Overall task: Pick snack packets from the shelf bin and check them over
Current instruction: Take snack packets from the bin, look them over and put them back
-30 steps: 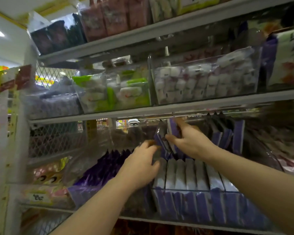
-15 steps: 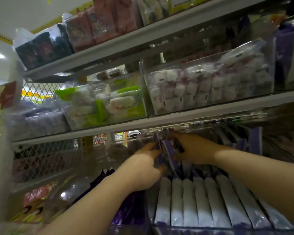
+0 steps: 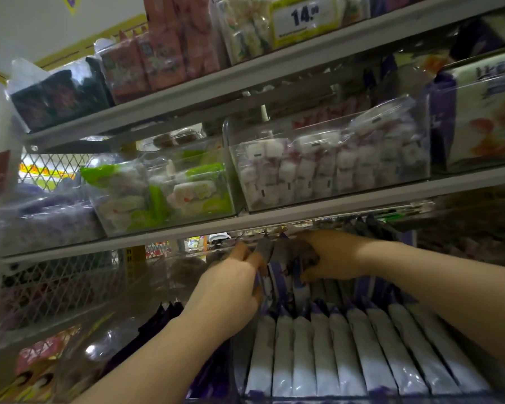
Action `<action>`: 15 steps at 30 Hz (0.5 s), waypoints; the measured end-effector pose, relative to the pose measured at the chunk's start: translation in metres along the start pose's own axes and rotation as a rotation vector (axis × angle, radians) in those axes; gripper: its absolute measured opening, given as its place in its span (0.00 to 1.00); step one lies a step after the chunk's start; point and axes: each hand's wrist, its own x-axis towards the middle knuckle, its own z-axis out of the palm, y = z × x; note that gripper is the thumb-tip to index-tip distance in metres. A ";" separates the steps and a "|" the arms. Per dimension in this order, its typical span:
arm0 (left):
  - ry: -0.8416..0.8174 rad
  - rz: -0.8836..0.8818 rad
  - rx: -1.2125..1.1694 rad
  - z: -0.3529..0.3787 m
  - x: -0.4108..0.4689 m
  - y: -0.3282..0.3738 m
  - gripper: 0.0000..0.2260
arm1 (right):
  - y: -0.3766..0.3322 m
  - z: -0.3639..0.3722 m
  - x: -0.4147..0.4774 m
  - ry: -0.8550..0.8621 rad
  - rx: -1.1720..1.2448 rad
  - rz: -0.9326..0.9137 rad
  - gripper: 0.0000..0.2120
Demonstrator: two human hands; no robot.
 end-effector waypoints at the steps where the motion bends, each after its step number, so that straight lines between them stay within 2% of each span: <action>1: 0.004 0.000 0.017 0.000 0.001 0.001 0.10 | 0.001 -0.004 -0.003 0.014 -0.086 0.010 0.07; 2: 0.007 -0.002 0.030 0.001 0.003 0.001 0.09 | 0.000 -0.006 -0.007 0.018 -0.168 -0.004 0.07; 4: 0.013 -0.007 0.066 0.001 0.008 0.000 0.08 | -0.002 -0.003 -0.012 -0.065 -0.265 -0.017 0.13; 5: 0.017 -0.006 0.091 0.001 0.011 0.000 0.09 | -0.003 -0.001 -0.014 -0.094 -0.275 -0.024 0.11; 6: 0.028 -0.002 0.128 0.002 0.015 0.000 0.12 | -0.005 0.003 -0.015 -0.114 -0.314 -0.030 0.08; 8: 0.029 0.004 0.213 0.007 0.022 -0.001 0.22 | -0.009 0.011 -0.016 -0.135 -0.400 -0.031 0.07; 10: -0.074 -0.007 0.193 0.010 0.031 0.000 0.31 | -0.011 0.018 -0.015 -0.106 -0.457 -0.039 0.07; 12: -0.230 -0.044 0.153 0.010 0.043 0.001 0.35 | -0.010 0.022 -0.013 -0.073 -0.446 -0.036 0.08; 15: -0.298 0.010 0.240 0.013 0.057 0.004 0.31 | -0.012 0.024 -0.013 -0.034 -0.389 -0.003 0.09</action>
